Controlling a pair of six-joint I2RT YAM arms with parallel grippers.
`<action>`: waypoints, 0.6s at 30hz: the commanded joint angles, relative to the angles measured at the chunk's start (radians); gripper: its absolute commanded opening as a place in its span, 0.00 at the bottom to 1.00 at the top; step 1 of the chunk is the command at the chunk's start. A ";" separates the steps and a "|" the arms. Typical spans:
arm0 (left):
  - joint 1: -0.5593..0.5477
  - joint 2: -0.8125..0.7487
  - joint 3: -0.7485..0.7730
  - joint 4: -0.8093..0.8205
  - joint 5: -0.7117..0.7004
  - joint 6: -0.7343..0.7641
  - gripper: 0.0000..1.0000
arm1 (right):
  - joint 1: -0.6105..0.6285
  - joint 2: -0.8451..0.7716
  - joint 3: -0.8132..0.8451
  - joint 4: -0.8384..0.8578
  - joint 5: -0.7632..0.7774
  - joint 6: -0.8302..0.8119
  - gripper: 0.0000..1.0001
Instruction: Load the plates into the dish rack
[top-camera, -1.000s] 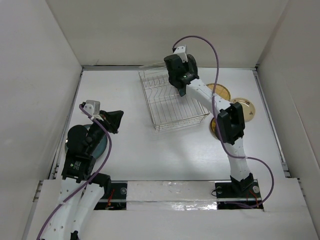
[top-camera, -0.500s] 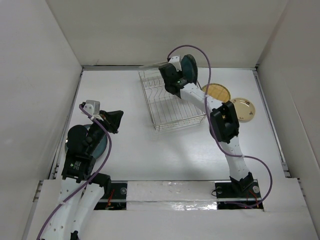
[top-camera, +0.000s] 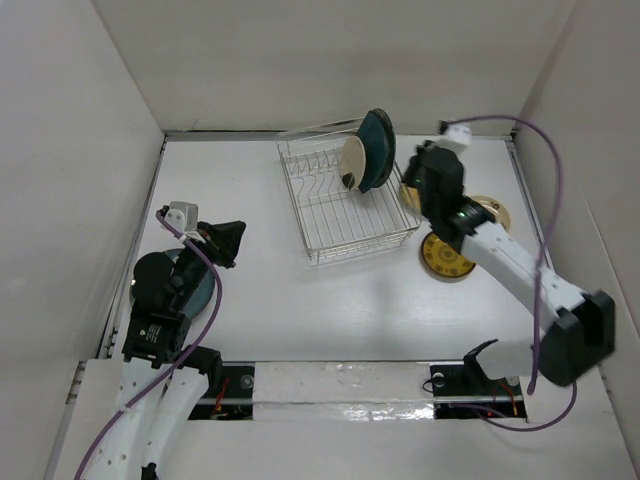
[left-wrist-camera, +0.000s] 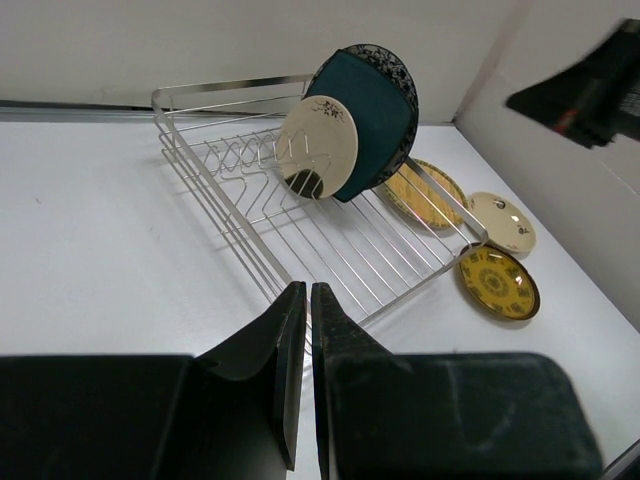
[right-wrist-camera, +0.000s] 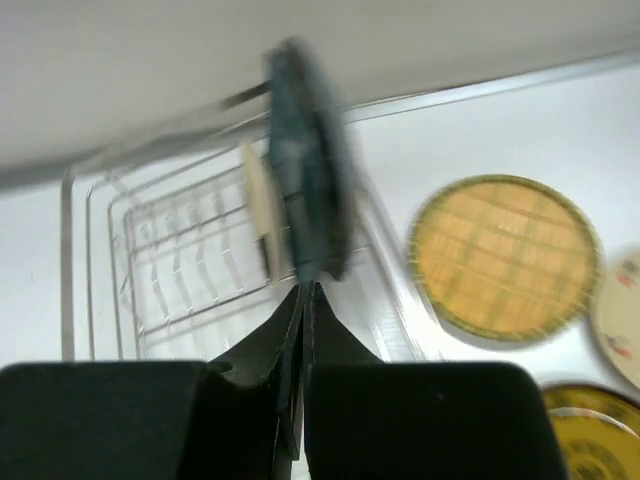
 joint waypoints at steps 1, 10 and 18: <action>-0.004 -0.020 0.004 0.039 0.006 -0.004 0.04 | -0.162 -0.223 -0.353 0.192 -0.046 0.236 0.00; -0.004 -0.033 0.003 0.045 0.033 -0.010 0.04 | -0.774 -0.477 -0.812 0.291 -0.292 0.484 0.41; -0.004 -0.050 0.000 0.047 0.047 -0.014 0.04 | -1.047 -0.209 -0.803 0.396 -0.636 0.544 0.64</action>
